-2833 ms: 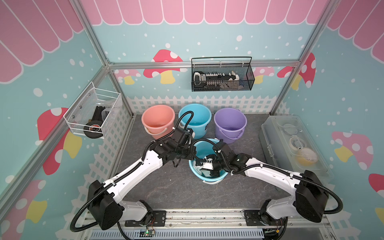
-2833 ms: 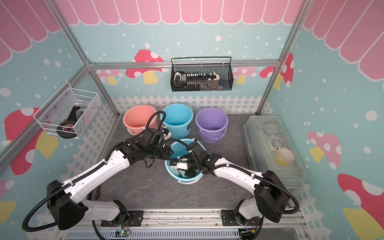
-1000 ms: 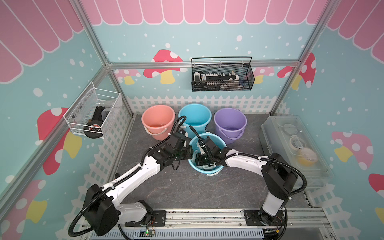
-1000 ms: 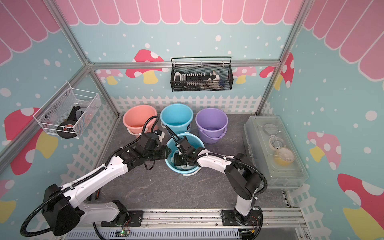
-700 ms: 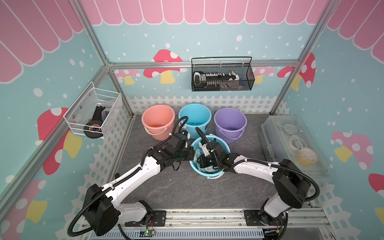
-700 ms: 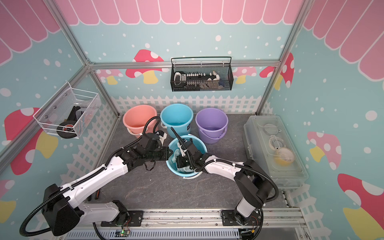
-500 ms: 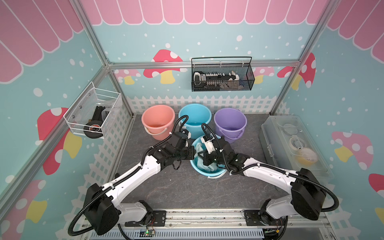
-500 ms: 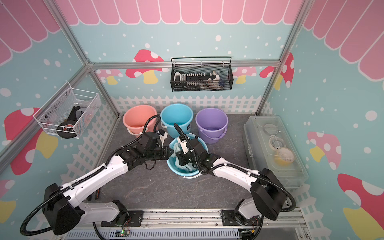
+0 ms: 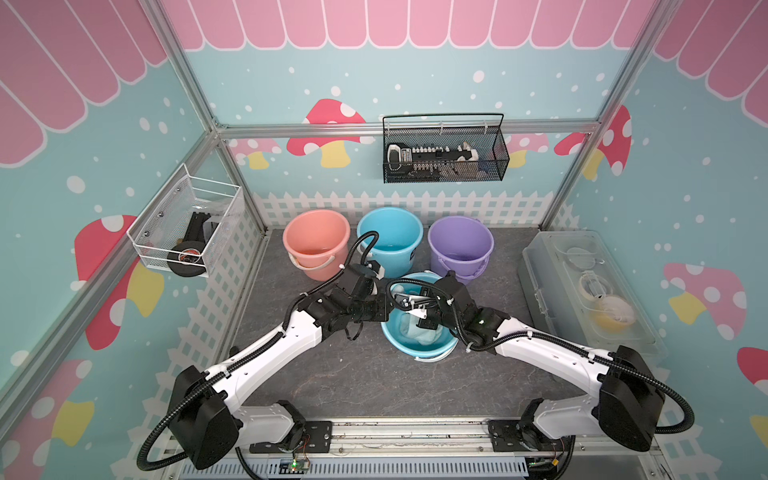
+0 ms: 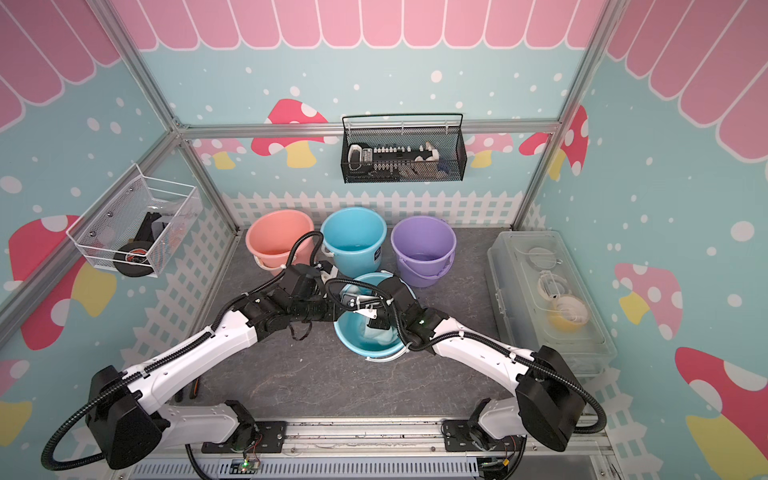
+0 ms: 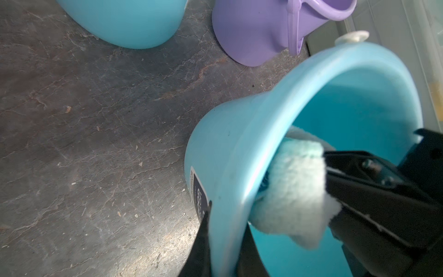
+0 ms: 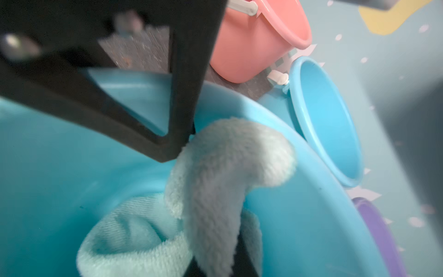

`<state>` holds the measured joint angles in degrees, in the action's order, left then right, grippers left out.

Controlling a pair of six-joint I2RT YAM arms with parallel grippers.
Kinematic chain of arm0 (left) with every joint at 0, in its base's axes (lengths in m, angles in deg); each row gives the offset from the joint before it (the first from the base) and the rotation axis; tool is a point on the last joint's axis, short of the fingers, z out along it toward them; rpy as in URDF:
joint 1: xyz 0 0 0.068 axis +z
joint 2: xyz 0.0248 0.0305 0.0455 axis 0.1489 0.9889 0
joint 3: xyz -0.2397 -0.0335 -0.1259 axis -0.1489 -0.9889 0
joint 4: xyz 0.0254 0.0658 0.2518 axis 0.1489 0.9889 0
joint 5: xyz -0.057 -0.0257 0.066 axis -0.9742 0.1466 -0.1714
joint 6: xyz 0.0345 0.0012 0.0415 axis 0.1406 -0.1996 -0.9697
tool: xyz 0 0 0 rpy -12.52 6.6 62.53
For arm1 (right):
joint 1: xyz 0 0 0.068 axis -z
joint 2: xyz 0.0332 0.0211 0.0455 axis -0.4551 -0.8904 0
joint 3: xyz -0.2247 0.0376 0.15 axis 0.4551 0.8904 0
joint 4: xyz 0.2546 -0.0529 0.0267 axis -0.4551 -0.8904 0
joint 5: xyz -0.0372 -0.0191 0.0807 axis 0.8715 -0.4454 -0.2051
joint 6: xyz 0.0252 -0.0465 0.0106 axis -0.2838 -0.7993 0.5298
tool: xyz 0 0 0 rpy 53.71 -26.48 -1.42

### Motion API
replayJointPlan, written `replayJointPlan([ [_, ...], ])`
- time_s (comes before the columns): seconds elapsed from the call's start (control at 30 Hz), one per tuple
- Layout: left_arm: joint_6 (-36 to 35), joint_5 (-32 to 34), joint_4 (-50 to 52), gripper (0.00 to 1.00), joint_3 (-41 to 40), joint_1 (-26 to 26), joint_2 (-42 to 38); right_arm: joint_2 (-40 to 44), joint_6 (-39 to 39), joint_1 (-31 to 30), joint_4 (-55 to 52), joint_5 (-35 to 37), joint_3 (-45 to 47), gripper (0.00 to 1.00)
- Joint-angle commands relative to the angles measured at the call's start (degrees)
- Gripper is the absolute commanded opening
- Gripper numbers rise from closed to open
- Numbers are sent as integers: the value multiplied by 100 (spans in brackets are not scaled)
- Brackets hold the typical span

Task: Wipe the inside of the bucket with a cloth
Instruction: Wipe the dirt from the inside of the bucket.

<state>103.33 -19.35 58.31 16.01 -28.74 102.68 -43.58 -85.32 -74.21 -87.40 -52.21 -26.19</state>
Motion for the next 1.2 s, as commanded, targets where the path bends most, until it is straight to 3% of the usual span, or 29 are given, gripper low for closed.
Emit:
replayJointPlan([
  [0.0,-40,-186,-112,0,206,-6,-42,-44,-2067,18,-74,962,-274,0],
  [0.2,-57,-223,-90,0,233,-6,-44,-382,-3280,29,-130,1846,-347,0],
  [0.37,-75,-233,-63,0,237,-10,-45,-704,-3279,29,-487,1832,-348,0],
  [0.57,-105,-283,-36,0,272,-9,0,-398,-3197,6,-582,860,-292,0],
  [0.73,-205,-381,39,0,368,-7,108,7,-3711,-19,-110,-260,-234,0],
  [0.83,-250,-396,96,0,421,-10,164,64,-4111,-50,241,-474,-264,0],
  [0.97,-250,-391,114,0,422,-8,175,27,-4415,-66,432,-55,-494,0],
  [1.17,-259,-421,158,0,422,-11,170,-78,-5004,-59,-543,1077,-802,0],
])
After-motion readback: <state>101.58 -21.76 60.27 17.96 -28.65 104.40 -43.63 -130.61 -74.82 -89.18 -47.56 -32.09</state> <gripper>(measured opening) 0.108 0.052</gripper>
